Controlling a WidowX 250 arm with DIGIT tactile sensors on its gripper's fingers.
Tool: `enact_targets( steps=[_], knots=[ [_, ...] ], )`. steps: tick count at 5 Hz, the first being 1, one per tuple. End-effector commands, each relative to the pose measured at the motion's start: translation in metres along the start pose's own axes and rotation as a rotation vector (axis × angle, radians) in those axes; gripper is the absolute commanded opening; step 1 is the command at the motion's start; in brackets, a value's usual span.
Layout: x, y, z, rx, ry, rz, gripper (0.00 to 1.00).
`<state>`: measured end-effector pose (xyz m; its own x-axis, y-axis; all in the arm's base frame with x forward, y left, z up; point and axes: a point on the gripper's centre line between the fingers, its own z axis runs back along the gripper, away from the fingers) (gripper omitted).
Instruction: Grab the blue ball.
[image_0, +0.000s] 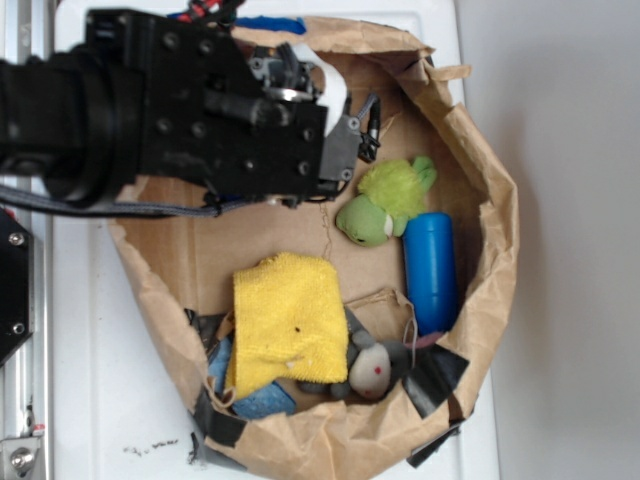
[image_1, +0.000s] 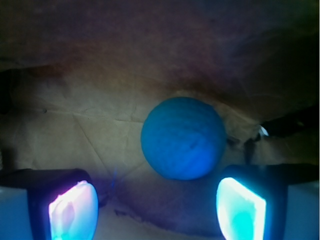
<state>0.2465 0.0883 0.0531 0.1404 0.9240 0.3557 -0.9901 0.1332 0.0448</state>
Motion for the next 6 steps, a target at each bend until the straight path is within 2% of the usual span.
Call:
enact_targets(
  steps=[1, 2, 3, 6],
  knots=[
    [0.025, 0.022, 0.001, 0.004, 0.017, 0.043, 1.0],
    [0.028, 0.022, 0.001, 0.031, 0.014, 0.056, 1.0],
    [0.03, 0.028, 0.003, 0.112, 0.017, 0.103, 1.0],
    [0.034, 0.02, -0.008, 0.102, -0.037, 0.164, 1.0]
  ],
)
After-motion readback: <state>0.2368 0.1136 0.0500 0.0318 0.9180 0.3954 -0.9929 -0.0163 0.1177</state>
